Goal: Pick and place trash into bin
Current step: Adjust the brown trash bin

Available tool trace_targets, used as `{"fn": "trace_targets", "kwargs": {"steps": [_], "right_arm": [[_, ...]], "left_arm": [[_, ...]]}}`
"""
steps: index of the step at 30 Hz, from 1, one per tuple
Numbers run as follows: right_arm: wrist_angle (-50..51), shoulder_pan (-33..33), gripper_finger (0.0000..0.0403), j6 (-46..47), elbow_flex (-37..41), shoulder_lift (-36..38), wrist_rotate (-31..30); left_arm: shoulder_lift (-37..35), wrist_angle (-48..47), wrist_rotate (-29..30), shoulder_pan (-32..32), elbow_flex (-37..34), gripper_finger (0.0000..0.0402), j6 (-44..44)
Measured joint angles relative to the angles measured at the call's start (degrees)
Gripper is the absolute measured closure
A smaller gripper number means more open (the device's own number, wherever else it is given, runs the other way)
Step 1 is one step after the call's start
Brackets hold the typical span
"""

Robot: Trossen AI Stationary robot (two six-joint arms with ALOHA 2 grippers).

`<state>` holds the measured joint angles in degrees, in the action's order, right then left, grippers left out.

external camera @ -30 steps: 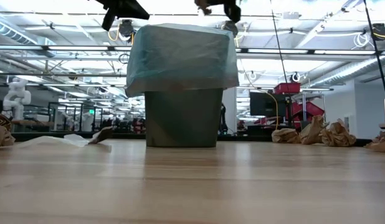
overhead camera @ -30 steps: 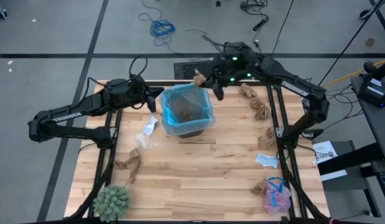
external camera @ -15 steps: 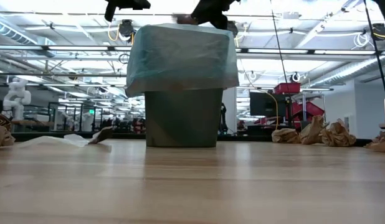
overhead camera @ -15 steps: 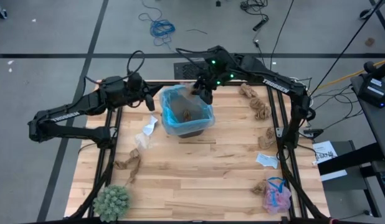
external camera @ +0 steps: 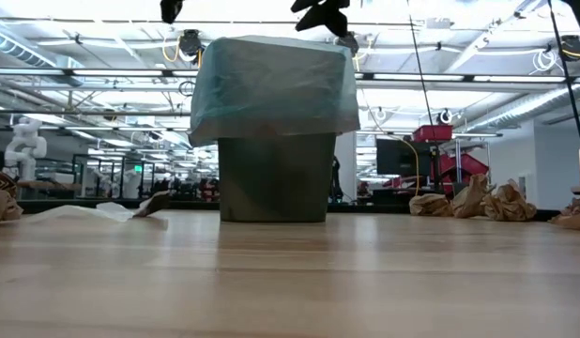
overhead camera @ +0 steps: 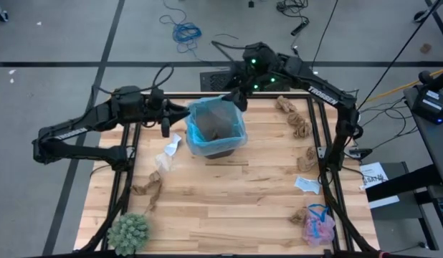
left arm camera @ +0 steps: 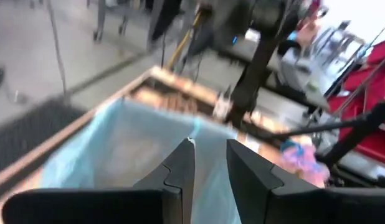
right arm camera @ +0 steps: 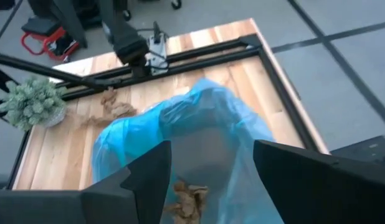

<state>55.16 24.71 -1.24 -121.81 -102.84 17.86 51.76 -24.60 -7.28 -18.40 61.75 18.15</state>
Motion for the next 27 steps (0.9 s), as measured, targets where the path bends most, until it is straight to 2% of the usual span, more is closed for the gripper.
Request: {"fn": "trace_targets", "kwargs": {"steps": [4, 13, 20, 27], "right_arm": [[0.03, 1.74, 0.0181, -0.31, -0.62, 1.45, 0.0], [0.78, 4.47, 0.0181, -0.98, -0.62, 4.76, -3.24], [1.3, 4.61, 0.0181, -1.41, -0.62, 5.19, -4.43], [1.57, 4.59, 0.0181, -2.73, -0.62, 5.17, -4.49]], "left_arm": [[0.86, -11.41, 1.37, -0.02, 2.95, 0.0311, 4.31], [4.36, -28.04, 3.71, 0.83, 4.71, 0.0311, 13.04], [10.51, -32.84, 10.13, 3.31, 4.73, 0.0311, 14.56], [21.13, -40.72, 10.58, 5.54, 4.71, 0.031, 16.07]]}}
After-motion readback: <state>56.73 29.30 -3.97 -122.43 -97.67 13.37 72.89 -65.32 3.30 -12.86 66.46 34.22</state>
